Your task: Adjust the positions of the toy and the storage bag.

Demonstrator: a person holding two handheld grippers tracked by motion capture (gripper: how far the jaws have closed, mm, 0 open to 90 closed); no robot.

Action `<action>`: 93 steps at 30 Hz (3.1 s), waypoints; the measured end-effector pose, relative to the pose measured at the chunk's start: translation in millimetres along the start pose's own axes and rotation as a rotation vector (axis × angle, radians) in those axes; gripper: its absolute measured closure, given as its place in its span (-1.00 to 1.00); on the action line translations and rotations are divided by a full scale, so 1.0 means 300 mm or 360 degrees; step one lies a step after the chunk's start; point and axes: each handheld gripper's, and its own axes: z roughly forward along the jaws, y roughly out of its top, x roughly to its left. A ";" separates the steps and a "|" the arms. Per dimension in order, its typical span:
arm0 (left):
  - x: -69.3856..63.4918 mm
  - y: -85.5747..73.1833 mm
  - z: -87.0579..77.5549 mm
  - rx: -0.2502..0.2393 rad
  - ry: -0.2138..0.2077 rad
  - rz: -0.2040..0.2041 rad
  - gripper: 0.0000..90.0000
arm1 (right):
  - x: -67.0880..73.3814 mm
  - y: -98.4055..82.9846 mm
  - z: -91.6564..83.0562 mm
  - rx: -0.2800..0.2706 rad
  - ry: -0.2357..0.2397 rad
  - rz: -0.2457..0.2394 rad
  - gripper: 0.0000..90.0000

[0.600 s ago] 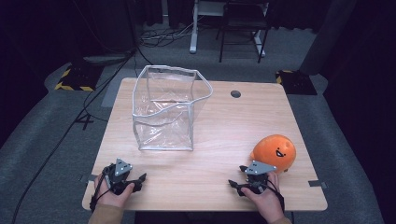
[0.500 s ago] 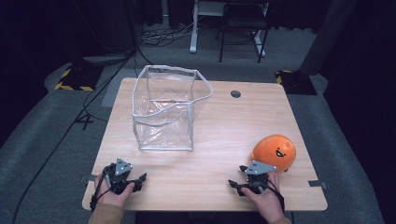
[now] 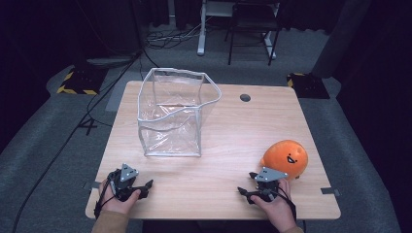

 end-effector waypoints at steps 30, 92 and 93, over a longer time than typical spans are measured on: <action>-0.020 -0.060 -0.165 -0.0266 0.0042 -0.0065 -0.23 | -0.006 0.261 0.050 -0.0057 0.0109 -0.0061 0.14; -0.225 0.052 0.000 -0.0098 -0.0171 0.0341 -0.27 | 0.039 0.166 -0.018 0.0018 0.0259 0.0005 0.95; -0.229 0.054 0.004 -0.0096 -0.0179 0.0347 -0.27 | 0.043 0.155 -0.033 0.0025 0.0258 0.0000 0.96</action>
